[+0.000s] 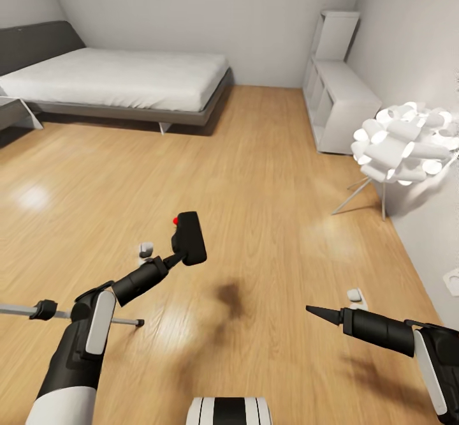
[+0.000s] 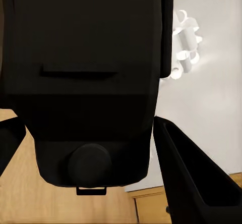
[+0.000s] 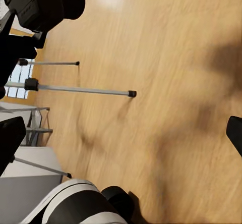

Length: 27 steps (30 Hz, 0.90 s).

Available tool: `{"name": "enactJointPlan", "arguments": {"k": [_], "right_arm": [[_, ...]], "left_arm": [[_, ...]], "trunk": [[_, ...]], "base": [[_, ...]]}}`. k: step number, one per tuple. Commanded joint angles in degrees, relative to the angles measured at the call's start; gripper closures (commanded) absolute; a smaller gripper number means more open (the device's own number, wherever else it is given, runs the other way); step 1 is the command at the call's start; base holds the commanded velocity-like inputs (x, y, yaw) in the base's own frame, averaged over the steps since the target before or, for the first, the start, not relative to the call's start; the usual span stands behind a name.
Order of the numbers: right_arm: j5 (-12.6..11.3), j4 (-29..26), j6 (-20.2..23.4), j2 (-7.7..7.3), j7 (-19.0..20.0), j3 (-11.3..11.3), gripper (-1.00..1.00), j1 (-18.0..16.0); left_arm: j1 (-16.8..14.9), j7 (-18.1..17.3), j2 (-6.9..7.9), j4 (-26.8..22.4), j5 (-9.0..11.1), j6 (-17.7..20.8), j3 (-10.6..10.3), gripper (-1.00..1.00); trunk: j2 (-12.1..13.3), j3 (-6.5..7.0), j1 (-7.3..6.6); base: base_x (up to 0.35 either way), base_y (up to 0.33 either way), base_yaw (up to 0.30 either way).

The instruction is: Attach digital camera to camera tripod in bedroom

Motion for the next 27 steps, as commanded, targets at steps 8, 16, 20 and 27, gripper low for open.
{"name": "enactJointPlan", "arguments": {"k": [8,16,20,27], "right_arm": [[-0.1,0.0,0.4,-0.08,0.0,0.0,-1.0,0.0],[-0.1,0.0,0.4,-0.08,0.0,0.0,-1.0,0.0],[-0.1,0.0,0.4,-0.09,0.0,0.0,-1.0,0.0],[-0.2,0.0,0.4,-0.1,0.0,0.0,-1.0,0.0]], "left_arm": [[0.0,4.3,-0.13,-0.2,-0.1,0.1,-2.1,1.0],[0.0,4.5,-0.15,-0.1,0.0,0.1,-2.3,1.0],[0.0,4.4,-0.16,-0.1,0.0,0.1,-2.3,1.0],[0.0,4.4,-0.13,-0.1,0.0,0.1,-2.3,1.0]], "trunk": [[0.1,1.74,-0.21],[0.2,3.51,-0.42],[0.3,4.4,-0.52],[0.3,5.95,-0.7]], "base": [[0.0,0.0,0.0],[0.0,0.0,0.0],[0.0,0.0,0.0],[0.0,0.0,0.0]]}}
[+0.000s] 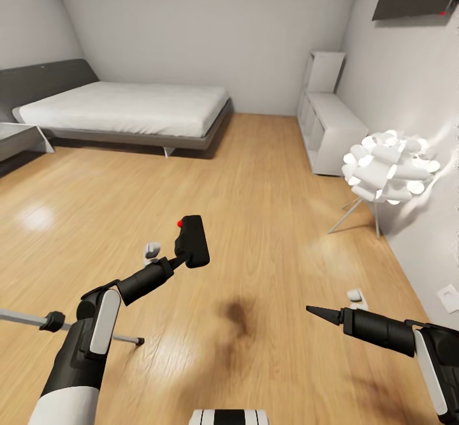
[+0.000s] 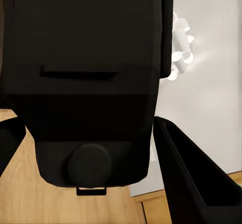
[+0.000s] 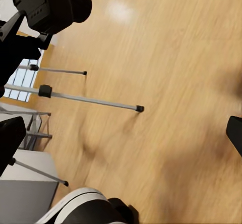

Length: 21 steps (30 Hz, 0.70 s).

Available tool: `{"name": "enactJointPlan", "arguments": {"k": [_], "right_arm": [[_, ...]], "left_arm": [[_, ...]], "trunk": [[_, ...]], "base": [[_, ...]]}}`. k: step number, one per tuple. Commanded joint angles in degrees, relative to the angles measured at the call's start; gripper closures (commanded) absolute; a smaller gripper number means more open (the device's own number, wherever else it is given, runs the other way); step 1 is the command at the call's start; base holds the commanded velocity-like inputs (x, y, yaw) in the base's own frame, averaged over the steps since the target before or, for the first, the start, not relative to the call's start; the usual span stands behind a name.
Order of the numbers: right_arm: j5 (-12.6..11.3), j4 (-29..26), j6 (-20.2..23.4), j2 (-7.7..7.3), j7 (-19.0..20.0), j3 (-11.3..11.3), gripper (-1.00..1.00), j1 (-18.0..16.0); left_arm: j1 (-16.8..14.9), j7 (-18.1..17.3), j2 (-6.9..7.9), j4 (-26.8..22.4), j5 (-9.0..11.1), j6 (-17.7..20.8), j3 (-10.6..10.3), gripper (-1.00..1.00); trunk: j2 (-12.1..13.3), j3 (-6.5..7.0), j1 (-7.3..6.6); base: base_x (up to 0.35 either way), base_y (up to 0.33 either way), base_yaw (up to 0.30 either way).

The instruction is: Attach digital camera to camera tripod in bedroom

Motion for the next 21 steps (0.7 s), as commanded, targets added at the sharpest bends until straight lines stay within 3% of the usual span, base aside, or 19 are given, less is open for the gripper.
{"name": "enactJointPlan", "arguments": {"k": [1,21], "right_arm": [[-0.2,0.0,0.4,-0.01,0.0,0.0,-1.0,0.0],[-0.2,0.0,0.4,0.02,0.0,0.0,-1.0,0.0]], "left_arm": [[0.0,-0.3,-0.05,0.0,-0.1,0.2,0.1,1.0],[0.0,-0.7,-0.04,0.0,0.2,0.1,0.1,1.0]], "trunk": [[0.0,0.19,-0.03],[0.3,4.62,-0.55]], "base": [[0.0,0.0,0.0],[0.0,0.0,0.0]]}}
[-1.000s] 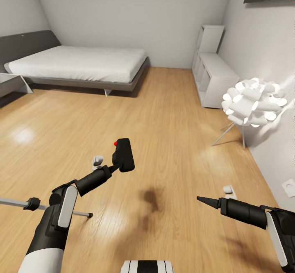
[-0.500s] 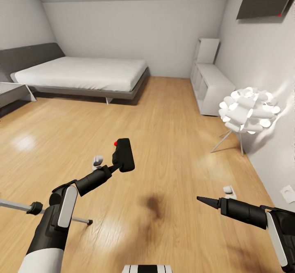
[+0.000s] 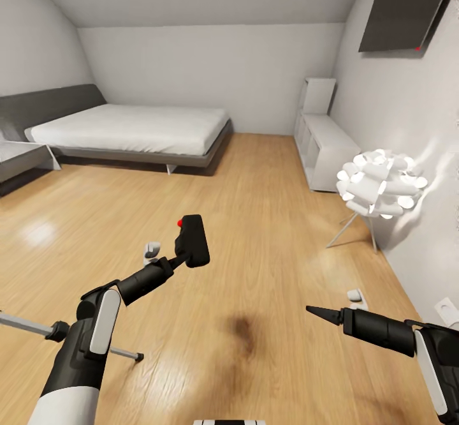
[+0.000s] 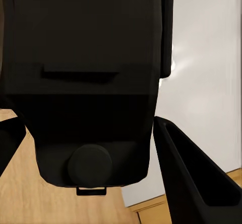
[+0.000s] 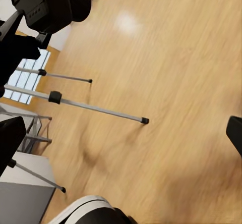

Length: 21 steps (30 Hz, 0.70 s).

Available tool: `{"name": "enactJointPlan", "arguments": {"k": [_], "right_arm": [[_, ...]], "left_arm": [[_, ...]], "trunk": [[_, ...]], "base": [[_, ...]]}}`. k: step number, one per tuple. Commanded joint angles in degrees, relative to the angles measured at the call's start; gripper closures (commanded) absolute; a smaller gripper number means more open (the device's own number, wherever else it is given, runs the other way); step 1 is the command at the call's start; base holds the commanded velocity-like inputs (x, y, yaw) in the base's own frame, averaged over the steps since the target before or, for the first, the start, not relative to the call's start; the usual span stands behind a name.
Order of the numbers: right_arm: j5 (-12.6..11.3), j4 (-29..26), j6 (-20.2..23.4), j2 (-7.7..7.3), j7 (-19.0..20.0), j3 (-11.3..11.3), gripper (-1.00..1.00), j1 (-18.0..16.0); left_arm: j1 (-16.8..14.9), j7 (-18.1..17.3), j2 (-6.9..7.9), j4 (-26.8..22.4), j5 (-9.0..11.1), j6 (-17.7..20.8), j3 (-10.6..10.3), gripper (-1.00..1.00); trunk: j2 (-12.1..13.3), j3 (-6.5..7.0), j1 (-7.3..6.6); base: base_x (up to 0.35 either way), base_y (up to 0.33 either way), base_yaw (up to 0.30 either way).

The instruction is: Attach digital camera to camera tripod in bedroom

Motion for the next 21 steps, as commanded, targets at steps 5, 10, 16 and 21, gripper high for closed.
{"name": "enactJointPlan", "arguments": {"k": [5,10,16,21], "right_arm": [[-0.2,0.0,0.4,-0.04,0.0,0.0,-1.0,0.0],[-0.2,0.0,0.4,-0.04,0.0,0.0,-1.0,0.0],[-0.2,0.0,0.4,-0.04,0.0,0.0,-1.0,0.0],[-0.2,0.0,0.4,-0.04,0.0,0.0,-1.0,0.0]], "left_arm": [[0.0,0.4,-0.09,0.0,-0.4,0.3,0.1,1.0],[0.0,2.0,-0.13,0.2,-0.5,0.3,0.1,1.0],[0.0,10.1,-0.14,0.0,-0.5,0.3,0.1,1.0],[0.0,14.0,-0.17,0.0,-0.4,0.3,0.1,1.0]], "trunk": [[0.1,1.07,-0.14],[0.1,2.18,-0.27],[0.2,3.5,-0.42],[0.3,4.61,-0.55]], "base": [[0.0,0.0,0.0],[0.0,0.0,0.0],[0.0,0.0,0.0],[0.0,0.0,0.0]]}}
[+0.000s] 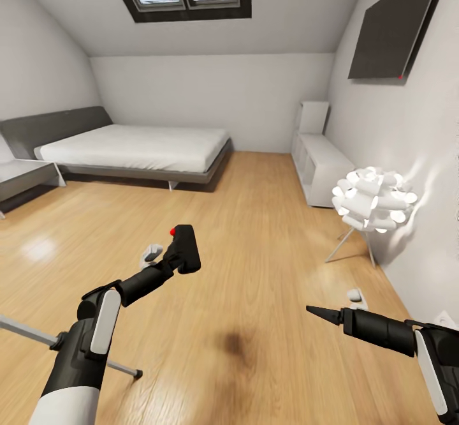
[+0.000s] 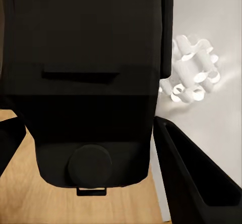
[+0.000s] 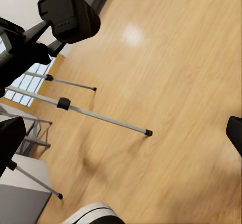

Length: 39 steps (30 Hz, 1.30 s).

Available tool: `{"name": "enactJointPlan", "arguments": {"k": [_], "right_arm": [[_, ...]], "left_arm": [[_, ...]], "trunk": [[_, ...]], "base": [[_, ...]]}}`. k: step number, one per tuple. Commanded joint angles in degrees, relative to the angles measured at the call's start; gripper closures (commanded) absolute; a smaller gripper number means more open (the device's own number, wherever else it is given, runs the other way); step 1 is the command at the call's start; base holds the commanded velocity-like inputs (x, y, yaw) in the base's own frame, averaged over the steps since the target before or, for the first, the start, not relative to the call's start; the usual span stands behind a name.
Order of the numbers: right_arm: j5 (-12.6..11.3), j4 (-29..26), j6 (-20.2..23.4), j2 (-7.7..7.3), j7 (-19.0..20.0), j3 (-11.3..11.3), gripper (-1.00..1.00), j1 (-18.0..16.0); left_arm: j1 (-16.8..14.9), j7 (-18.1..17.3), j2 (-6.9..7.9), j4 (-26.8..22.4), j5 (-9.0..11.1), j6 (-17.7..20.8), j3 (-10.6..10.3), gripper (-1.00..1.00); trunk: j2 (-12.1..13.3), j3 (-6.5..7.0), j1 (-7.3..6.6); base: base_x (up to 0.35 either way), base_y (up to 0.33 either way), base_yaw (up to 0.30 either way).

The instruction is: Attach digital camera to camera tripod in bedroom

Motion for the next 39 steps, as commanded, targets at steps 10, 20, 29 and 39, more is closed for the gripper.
{"name": "enactJointPlan", "arguments": {"k": [10,20,29,39], "right_arm": [[-0.2,0.0,0.4,-0.01,0.0,0.0,-1.0,0.0],[-0.1,0.0,0.4,-0.01,0.0,0.0,-1.0,0.0],[-0.1,0.1,0.4,-0.01,0.0,0.0,-1.0,0.0],[-0.1,0.1,0.4,-0.01,0.0,0.0,-1.0,0.0]], "left_arm": [[0.0,0.2,-0.12,0.1,-0.2,0.3,0.2,1.0],[0.0,8.0,-0.26,0.0,0.0,0.3,0.1,1.0],[0.0,9.7,-0.84,0.0,-0.1,0.3,-0.7,1.0],[0.0,9.8,-0.84,0.0,0.1,0.3,-0.8,1.0]], "trunk": [[0.1,2.17,-0.27],[0.3,4.39,-0.53],[0.4,6.38,-0.76],[1.7,8.47,-1.6]], "base": [[0.0,0.0,0.0],[0.0,0.0,0.0],[0.0,0.0,0.0],[0.0,0.0,0.0]]}}
